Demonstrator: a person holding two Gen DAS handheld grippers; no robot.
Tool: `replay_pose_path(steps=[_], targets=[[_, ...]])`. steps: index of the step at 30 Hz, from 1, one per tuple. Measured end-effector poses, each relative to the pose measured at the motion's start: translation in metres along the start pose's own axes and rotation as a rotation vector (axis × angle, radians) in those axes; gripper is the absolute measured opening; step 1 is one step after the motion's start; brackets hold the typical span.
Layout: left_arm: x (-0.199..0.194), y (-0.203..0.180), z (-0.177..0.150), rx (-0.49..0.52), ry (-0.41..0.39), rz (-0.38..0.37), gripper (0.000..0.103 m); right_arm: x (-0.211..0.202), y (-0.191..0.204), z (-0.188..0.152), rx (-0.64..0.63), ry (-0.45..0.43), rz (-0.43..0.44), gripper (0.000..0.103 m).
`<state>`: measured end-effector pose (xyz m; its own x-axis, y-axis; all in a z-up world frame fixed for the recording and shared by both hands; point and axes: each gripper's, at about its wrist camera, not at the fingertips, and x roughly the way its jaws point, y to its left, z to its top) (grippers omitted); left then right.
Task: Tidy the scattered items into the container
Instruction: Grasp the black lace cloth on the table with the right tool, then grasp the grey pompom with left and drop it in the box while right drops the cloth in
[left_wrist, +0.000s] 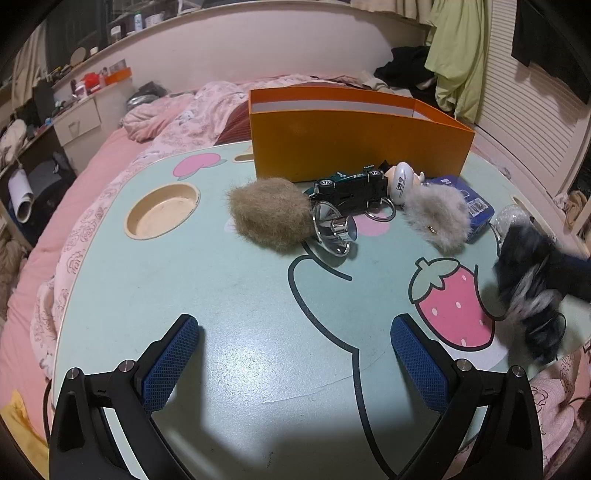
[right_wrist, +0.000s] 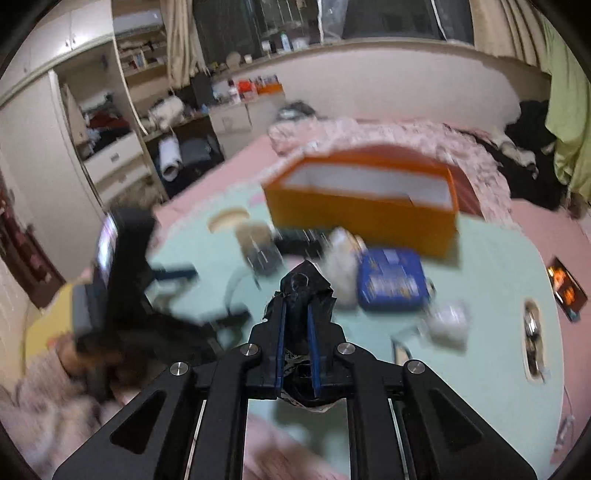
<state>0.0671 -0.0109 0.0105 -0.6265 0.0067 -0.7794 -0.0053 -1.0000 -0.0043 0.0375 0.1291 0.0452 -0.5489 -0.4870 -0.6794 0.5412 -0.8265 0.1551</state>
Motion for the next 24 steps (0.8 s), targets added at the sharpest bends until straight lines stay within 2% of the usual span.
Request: replay_pose_path(steps=[1, 2, 3, 4, 5, 10, 14, 16, 17, 18, 19, 20, 24], targets=[[0.0, 0.0, 0.0, 0.0, 0.0, 0.0, 0.103, 0.005, -0.004, -0.007, 0.011, 0.018, -0.019, 0.021], [0.0, 0.0, 0.0, 0.0, 0.0, 0.0, 0.103, 0.01, -0.009, -0.014, 0.031, 0.034, -0.03, 0.034], [0.0, 0.0, 0.0, 0.0, -0.001, 0.0, 0.103, 0.016, -0.015, -0.019, 0.061, 0.042, -0.033, 0.043], [0.0, 0.0, 0.0, 0.0, 0.0, 0.0, 0.103, 0.019, -0.019, -0.023, 0.09, 0.035, -0.031, 0.062], [-0.001, 0.0, 0.0, 0.0, -0.001, -0.001, 0.103, 0.019, -0.024, -0.026, 0.112, 0.027, -0.027, 0.07], [-0.001, 0.0, 0.0, 0.0, -0.001, -0.001, 0.103, 0.026, -0.028, -0.026, 0.134, 0.05, 0.002, 0.075], [-0.003, 0.002, 0.0, -0.013, -0.012, -0.019, 0.103, 0.032, -0.014, -0.019, 0.05, 0.046, -0.041, 0.076], [-0.008, 0.008, 0.0, -0.053, -0.036, -0.064, 0.103, 0.037, -0.003, -0.018, -0.021, 0.051, -0.053, 0.076], [-0.011, 0.013, 0.001, -0.074, -0.049, -0.083, 0.101, 0.043, 0.001, -0.018, -0.053, 0.074, -0.06, 0.076], [-0.015, 0.017, 0.001, -0.096, -0.064, -0.089, 0.095, 0.05, 0.002, -0.02, -0.07, 0.103, -0.078, 0.074], [-0.019, 0.022, 0.003, -0.113, -0.077, -0.082, 0.091, 0.051, 0.005, -0.021, -0.094, 0.095, -0.106, 0.058], [-0.021, 0.026, 0.006, -0.126, -0.086, -0.079, 0.085, 0.049, 0.007, -0.023, -0.108, 0.079, -0.099, 0.039], [-0.023, 0.041, 0.033, -0.157, -0.105, -0.084, 0.079, 0.045, 0.001, -0.03, -0.092, 0.054, -0.09, 0.037]])
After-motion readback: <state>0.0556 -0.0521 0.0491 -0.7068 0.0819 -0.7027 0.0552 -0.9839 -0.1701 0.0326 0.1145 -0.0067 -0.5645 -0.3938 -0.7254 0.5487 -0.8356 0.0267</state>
